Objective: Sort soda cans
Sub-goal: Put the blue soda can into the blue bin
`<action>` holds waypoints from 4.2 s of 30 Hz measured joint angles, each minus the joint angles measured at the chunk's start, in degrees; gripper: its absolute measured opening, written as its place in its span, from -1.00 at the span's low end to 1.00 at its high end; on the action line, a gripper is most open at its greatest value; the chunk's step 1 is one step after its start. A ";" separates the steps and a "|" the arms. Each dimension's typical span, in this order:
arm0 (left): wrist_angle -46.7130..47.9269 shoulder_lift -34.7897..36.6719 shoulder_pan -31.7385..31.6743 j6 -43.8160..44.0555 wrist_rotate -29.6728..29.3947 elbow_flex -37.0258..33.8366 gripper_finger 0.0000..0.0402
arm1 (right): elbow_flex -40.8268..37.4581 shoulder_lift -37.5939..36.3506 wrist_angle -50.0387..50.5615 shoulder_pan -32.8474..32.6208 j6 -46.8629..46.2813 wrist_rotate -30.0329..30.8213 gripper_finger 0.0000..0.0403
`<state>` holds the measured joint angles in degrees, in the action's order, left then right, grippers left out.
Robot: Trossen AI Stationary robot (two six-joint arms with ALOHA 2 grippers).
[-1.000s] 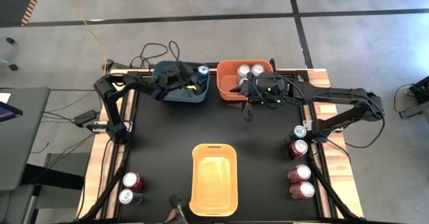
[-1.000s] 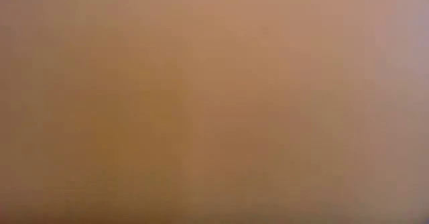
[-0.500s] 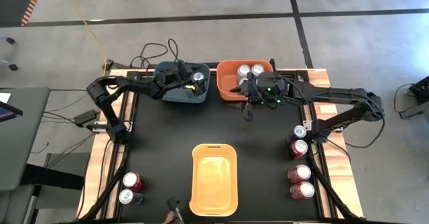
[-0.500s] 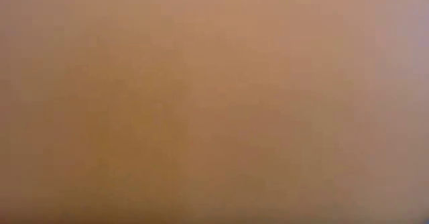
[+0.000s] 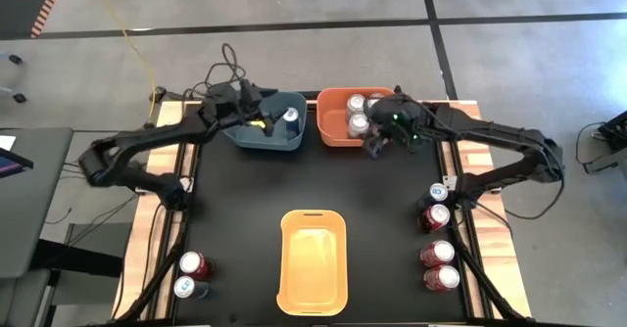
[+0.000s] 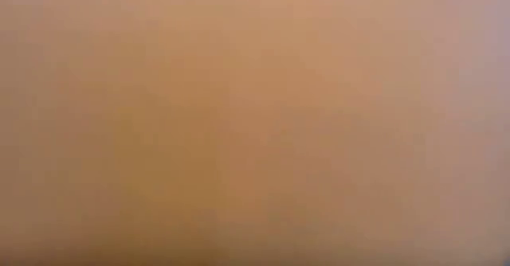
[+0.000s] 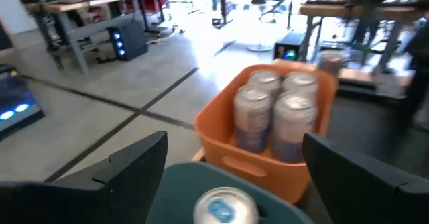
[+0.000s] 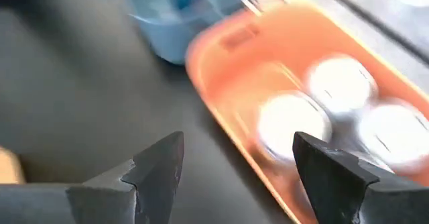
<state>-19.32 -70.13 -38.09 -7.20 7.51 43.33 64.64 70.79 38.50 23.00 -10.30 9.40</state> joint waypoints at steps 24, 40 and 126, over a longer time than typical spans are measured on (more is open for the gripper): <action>15.56 12.83 11.77 -0.24 -0.66 0.00 0.71 | 0.00 -0.50 26.92 22.15 -5.73 1.04 0.47; 19.92 12.83 14.57 -1.11 -0.63 -0.02 0.71 | 0.00 -0.33 31.10 29.88 2.39 -7.47 0.47; 29.03 13.24 15.94 0.18 -6.74 -0.49 0.71 | 12.66 1.49 37.91 3.71 -27.07 2.50 0.09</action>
<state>9.72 -56.89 -22.15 -7.03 0.77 42.84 77.30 72.28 76.41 26.70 -37.37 11.89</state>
